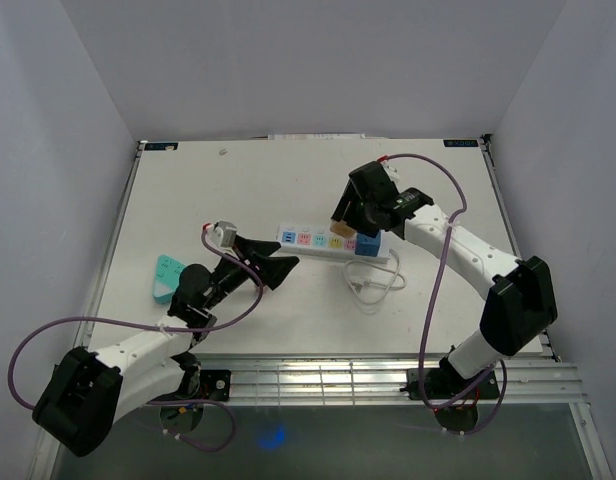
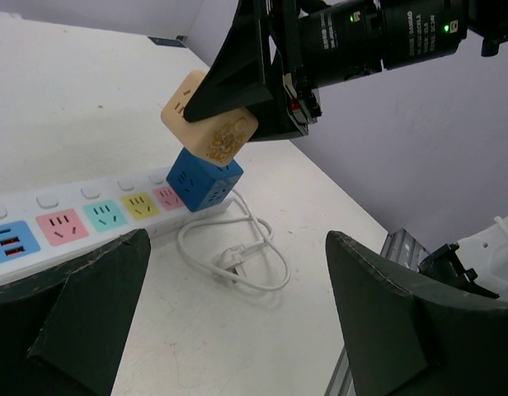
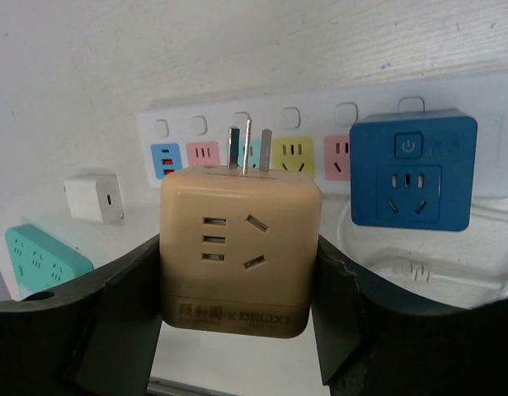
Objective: Insert the plug
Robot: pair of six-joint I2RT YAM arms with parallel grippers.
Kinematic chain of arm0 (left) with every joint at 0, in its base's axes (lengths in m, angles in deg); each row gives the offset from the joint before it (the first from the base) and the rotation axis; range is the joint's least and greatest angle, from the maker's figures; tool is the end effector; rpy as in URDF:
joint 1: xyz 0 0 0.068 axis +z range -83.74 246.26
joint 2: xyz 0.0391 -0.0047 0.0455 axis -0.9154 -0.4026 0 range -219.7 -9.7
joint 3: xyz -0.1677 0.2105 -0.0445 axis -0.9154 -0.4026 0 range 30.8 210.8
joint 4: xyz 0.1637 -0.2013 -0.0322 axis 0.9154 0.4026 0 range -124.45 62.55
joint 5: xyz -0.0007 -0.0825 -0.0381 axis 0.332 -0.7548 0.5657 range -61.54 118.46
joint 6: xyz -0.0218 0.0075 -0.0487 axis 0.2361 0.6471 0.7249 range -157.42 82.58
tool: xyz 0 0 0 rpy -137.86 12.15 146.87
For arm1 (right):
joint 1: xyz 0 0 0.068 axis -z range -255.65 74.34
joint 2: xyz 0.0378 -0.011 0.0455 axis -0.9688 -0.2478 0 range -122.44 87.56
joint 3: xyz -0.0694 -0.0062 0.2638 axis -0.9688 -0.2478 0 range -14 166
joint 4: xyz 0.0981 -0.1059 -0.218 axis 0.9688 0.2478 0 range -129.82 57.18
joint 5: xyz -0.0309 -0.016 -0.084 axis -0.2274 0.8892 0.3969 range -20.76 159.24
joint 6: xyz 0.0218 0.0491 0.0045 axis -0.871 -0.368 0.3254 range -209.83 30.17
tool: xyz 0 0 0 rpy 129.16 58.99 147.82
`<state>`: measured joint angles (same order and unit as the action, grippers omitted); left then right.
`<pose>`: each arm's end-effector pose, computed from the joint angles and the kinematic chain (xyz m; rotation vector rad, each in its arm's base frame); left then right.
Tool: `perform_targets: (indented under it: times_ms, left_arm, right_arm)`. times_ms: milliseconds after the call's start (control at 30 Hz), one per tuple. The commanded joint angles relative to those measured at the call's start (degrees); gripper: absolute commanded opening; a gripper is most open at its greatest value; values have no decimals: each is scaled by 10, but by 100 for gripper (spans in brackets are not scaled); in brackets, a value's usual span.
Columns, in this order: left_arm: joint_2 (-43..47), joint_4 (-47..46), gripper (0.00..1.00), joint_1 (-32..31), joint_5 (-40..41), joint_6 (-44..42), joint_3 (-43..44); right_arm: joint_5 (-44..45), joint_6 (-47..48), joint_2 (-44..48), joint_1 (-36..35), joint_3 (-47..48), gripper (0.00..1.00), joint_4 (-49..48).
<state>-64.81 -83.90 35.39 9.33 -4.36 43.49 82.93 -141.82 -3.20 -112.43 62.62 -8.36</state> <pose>0.1633 -0.1111 0.2223 0.2630 1.5395 -1.1380 0.2868 0.2039 0.2983 0.4318 2.3501 0.4764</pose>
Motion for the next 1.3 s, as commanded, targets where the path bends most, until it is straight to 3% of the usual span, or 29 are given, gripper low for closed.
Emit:
perform_targets:
  times_ms: [0,100,167,333,467,567,833,933,1267]
  left_arm:
    - [-16,-62,98,0,-11,9,-8]
    - [-54,-103,98,-2,-93,-29,7]
    - [-67,-112,98,-13,-86,-53,10]
    - [-72,-131,98,-62,0,-133,-2]
    - [-80,-127,98,-145,124,-228,2]
    - [-103,-148,98,-187,167,-300,6]
    - [-180,-280,98,-285,333,-503,-7]
    - [-217,-325,98,-302,345,-555,-8]
    - [-240,-339,98,-324,346,-610,-1]
  right_arm:
    - [-36,-2,51,-3,-13,8,19]
    - [-80,1,72,-3,-41,8,5]
    - [-108,-7,84,-3,-75,8,-25]
    - [-178,-54,115,-3,-105,8,-47]
    - [-197,-85,131,-4,-109,8,-31]
    - [-210,-106,140,-4,-117,8,-23]
    - [-229,-131,144,-10,-112,8,1]
    - [-237,-132,137,-17,-109,8,7]
    - [-230,-155,138,-51,-118,8,14]
